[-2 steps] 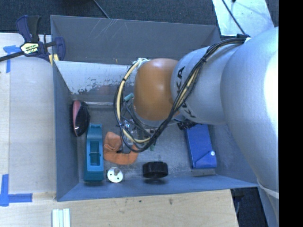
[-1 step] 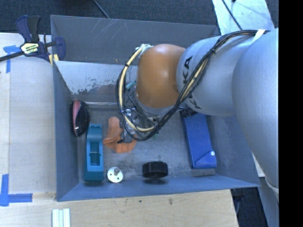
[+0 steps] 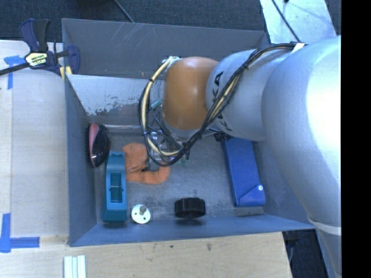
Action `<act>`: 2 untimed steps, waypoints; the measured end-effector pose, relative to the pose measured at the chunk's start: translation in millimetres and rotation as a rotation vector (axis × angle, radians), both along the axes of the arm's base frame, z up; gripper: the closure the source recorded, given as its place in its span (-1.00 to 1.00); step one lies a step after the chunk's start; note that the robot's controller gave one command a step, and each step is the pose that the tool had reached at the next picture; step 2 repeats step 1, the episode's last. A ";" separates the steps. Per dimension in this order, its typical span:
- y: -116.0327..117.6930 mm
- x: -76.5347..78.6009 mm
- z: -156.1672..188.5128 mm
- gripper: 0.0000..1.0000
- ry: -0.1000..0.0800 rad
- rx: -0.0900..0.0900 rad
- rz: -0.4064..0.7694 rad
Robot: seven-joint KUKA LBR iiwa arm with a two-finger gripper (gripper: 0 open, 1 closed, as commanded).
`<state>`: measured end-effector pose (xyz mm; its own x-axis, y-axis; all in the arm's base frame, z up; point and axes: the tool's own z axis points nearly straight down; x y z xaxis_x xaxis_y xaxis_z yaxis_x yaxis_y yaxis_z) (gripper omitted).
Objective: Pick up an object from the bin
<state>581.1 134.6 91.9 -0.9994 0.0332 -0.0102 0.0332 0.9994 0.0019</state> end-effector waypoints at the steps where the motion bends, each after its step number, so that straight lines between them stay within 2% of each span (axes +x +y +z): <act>1: -24.1 -33.4 181.6 1.00 0.011 -0.001 -0.006; 2: -24.1 -33.4 181.6 1.00 0.011 -0.001 -0.006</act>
Offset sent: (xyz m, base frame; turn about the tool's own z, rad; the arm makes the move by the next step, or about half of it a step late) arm 0.0000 0.0000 0.0000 0.0000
